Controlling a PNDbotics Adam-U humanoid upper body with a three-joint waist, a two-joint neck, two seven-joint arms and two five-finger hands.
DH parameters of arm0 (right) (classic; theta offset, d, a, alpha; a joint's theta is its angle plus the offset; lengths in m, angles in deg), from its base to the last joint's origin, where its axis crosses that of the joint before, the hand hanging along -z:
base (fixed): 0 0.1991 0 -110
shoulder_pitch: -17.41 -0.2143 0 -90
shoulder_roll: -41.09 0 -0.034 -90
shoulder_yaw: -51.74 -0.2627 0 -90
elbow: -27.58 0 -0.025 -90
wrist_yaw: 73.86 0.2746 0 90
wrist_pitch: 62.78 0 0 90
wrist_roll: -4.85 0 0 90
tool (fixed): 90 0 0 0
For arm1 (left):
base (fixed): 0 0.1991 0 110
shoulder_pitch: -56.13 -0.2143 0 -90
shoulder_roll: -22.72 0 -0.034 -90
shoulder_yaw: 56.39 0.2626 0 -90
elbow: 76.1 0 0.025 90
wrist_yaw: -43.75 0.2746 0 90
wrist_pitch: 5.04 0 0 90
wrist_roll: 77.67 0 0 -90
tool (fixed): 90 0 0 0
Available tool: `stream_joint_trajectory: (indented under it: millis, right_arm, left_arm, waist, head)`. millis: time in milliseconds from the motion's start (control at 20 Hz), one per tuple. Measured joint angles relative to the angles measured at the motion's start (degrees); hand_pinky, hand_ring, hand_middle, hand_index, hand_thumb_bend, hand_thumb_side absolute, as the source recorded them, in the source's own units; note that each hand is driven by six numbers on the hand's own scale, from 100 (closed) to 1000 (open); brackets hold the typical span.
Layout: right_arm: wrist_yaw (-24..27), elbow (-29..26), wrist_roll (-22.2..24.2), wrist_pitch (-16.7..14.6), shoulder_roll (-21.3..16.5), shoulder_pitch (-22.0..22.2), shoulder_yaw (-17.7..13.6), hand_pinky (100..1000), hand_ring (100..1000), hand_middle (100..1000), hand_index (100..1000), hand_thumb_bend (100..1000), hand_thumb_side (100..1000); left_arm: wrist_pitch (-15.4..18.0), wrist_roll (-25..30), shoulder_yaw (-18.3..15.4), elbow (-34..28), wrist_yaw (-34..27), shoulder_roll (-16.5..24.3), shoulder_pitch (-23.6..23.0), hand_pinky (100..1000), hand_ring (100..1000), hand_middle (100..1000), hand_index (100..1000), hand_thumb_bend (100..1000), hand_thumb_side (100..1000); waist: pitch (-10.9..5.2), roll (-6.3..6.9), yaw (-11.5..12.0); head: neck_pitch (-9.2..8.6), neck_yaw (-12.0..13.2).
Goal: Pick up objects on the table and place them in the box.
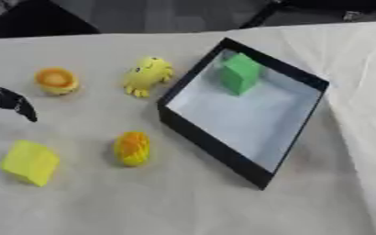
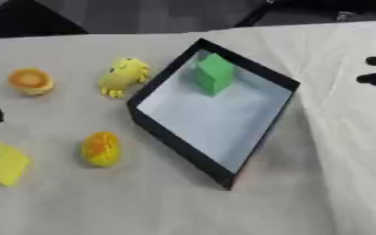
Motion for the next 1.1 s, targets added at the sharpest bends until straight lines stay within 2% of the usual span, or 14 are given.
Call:
stream_joint_trajectory:
  millis: [500,850,1000,1100]
  right_arm:
    - [-0.22,0.16,0.19,0.12,0.17,0.00,0.01,879,679,751,873,100,607]
    - [-0.23,0.17,0.38,0.12,0.51,0.00,0.01,879,677,750,873,100,611]
    - [-0.23,0.17,0.42,0.16,0.68,0.00,0.01,879,676,750,873,100,610]
    - [-0.23,0.18,0.45,0.19,0.69,0.00,0.01,879,676,750,873,100,610]
  left_arm:
    - [2.18,-0.99,2.61,5.00,4.23,-4.64,2.72,867,858,827,870,771,262]
    - [4.24,-3.04,3.51,7.21,8.05,-6.61,3.23,855,846,817,864,744,240]
    - [4.72,-3.53,3.98,7.92,8.49,-7.15,3.23,817,804,770,837,664,202]
    - [4.76,-3.56,4.27,8.04,8.43,-7.42,3.21,734,683,655,739,501,115]
  waist:
    - [0.01,0.00,-0.29]
    - [0.01,0.00,-0.47]
    - [0.06,0.00,-0.51]
    - [0.10,0.00,-0.55]
  head:
    - [-0.47,0.66]
    - [-0.47,0.99]
    - [-0.47,1.00]
    - [-0.47,1.00]
